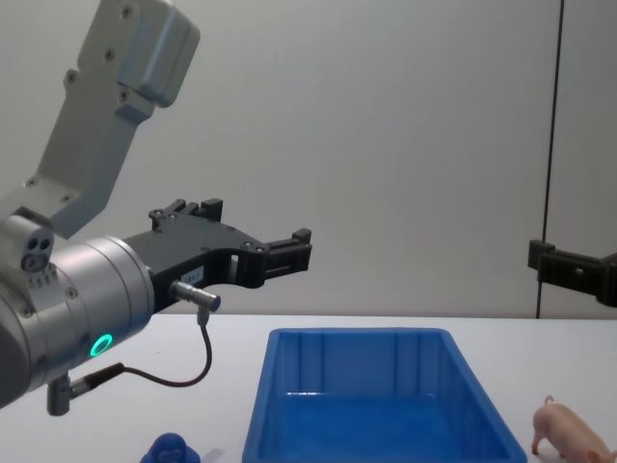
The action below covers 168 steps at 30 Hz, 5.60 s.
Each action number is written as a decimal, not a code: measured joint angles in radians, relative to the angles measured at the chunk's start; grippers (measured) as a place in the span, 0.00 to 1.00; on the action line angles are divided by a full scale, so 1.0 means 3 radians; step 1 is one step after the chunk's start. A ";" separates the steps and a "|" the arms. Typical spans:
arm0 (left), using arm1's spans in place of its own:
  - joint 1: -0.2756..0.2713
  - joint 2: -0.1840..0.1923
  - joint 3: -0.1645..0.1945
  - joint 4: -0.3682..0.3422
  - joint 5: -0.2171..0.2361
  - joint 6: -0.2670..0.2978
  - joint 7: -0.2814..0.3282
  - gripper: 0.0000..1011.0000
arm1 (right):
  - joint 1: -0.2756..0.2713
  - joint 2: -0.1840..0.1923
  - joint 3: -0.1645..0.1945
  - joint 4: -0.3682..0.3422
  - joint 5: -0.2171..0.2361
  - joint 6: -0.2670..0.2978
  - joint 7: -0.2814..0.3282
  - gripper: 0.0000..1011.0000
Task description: Pick up the two dolls from the table and place them into the box.
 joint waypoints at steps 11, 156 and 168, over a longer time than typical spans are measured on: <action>0.0000 0.0000 0.0000 0.0000 0.0000 0.0000 0.0000 0.99 | 0.0000 0.0000 0.0000 0.0000 0.0000 0.0000 0.0000 0.99; 0.0000 0.0000 0.0000 0.0000 0.0000 0.0000 0.0000 0.99 | 0.0279 0.0278 0.0267 0.0272 0.0269 0.0640 0.0389 0.38; 0.0000 0.0000 0.0000 0.0000 0.0000 0.0000 0.0000 0.99 | 0.0585 0.0055 0.0095 0.0317 0.0168 0.0766 0.0844 0.38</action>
